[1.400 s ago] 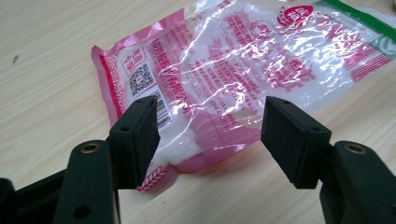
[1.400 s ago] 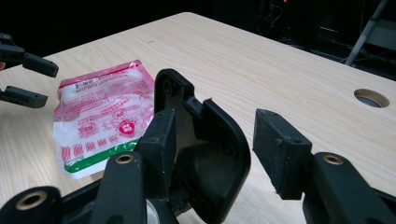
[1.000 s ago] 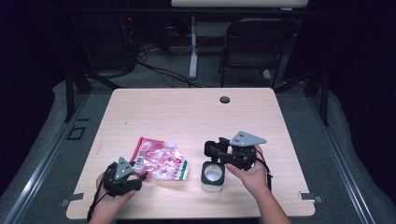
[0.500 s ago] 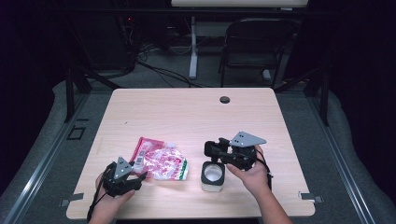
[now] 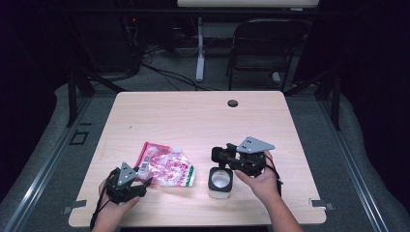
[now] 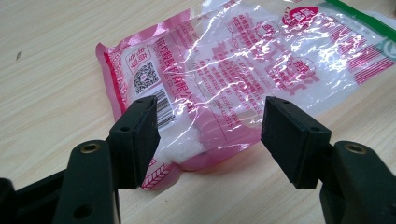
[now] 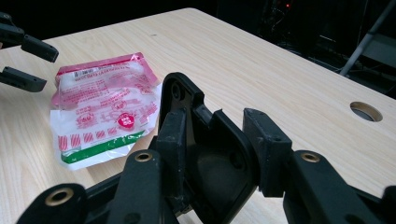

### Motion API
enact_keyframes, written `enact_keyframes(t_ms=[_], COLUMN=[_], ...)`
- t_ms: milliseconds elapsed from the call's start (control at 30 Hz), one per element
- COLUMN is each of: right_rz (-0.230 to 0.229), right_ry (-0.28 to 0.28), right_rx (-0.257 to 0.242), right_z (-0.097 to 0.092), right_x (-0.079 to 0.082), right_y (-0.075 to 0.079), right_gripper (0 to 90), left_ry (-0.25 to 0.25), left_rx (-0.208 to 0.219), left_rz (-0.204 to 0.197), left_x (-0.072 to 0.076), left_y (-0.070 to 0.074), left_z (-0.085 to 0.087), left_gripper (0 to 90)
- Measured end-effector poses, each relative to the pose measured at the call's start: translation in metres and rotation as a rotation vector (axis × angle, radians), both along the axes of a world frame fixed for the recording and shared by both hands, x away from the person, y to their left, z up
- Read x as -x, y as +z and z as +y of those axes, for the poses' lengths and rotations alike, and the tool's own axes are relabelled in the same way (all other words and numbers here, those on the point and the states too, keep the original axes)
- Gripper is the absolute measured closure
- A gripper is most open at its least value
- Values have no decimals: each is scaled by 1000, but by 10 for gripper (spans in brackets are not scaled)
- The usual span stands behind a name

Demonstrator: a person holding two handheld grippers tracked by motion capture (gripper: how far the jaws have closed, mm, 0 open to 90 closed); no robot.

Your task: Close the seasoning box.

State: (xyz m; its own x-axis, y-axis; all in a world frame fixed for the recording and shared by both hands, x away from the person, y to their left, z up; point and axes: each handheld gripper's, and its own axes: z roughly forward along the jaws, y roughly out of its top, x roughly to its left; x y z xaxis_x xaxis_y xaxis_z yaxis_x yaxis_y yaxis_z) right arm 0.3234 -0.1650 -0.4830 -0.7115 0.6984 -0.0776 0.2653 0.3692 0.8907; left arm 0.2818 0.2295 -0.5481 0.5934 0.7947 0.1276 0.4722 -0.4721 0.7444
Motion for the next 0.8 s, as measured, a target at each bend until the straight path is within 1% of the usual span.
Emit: enact_keyframes(t_ms=[200,367,433,633,667,800], right_rz=[-6,-7,-8,-19,-20,-22], right_ry=[5,10,14,26,28,34], right_rx=[16,12,17,14,20,15], right_z=[0,0,0,1,1,0], right_x=[2,4,6,11,12,14], right_y=[1,2,2,4,4,5], right_gripper=[613,617,618,622,624,632], left_ry=[2,1,2,5,6,6], left_rx=[2,4,12,15,16,16], left_rz=[-2,0,0,2,3,2], left_x=[0,0,0,0,0,0], left_y=[0,0,0,1,1,1], left_z=[0,1,1,1,1,1], left_gripper=[367,370,370,370,370,370])
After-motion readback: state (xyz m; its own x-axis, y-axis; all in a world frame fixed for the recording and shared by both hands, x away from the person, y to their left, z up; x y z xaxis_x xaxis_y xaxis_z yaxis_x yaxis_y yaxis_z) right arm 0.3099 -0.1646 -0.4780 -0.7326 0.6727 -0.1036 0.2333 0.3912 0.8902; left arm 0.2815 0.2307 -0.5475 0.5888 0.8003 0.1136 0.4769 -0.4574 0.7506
